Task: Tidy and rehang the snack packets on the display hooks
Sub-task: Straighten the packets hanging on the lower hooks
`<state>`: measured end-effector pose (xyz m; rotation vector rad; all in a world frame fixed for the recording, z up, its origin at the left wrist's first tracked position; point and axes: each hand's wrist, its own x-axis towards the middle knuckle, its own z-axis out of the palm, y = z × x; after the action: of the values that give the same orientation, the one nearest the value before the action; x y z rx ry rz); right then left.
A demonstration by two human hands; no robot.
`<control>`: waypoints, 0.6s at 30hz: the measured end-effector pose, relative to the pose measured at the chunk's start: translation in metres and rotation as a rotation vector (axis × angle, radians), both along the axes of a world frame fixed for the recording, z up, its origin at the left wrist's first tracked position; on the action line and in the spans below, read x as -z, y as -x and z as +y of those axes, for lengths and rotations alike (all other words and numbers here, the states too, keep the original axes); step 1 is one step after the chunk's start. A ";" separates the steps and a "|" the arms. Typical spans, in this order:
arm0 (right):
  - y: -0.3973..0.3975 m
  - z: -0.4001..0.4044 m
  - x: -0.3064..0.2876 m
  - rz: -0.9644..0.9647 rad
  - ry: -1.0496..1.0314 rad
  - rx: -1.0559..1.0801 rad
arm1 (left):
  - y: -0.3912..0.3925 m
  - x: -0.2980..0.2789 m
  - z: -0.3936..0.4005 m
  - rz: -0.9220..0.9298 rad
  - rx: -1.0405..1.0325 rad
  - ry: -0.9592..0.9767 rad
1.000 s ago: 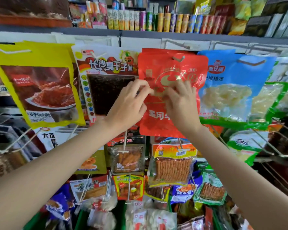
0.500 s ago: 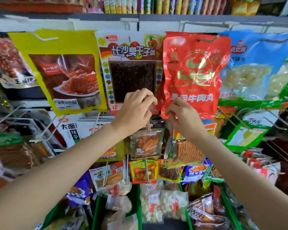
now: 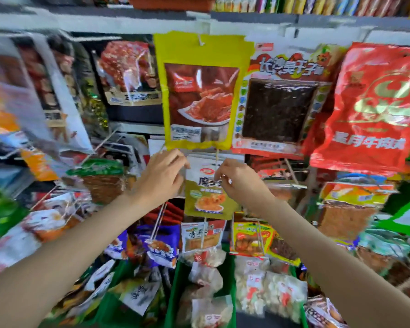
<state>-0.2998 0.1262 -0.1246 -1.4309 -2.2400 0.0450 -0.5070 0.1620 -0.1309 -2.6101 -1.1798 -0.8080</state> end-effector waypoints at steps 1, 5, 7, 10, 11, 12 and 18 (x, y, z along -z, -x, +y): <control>0.009 0.005 -0.001 -0.007 0.006 -0.007 | 0.010 0.004 -0.001 0.023 -0.022 -0.001; 0.049 0.021 -0.010 -0.152 -0.041 -0.059 | 0.049 0.029 -0.006 0.066 -0.065 0.019; 0.076 0.026 -0.012 -0.143 -0.050 -0.147 | 0.071 0.037 -0.004 0.097 -0.093 -0.005; 0.120 0.041 -0.009 -0.075 0.032 -0.306 | 0.105 0.036 0.001 0.061 -0.211 0.010; 0.132 0.046 -0.007 -0.090 0.050 -0.314 | 0.116 0.034 0.001 0.032 -0.259 0.024; 0.143 0.052 -0.006 -0.119 0.051 -0.294 | 0.126 0.032 0.001 0.004 -0.302 0.044; 0.208 0.083 -0.014 -0.372 0.025 -0.139 | 0.181 0.031 0.019 0.039 -0.444 0.115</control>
<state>-0.5083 0.2093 -0.1103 -1.3853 -2.6447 -0.1620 -0.6876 0.1805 -0.1620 -2.2905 -1.7483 -0.6090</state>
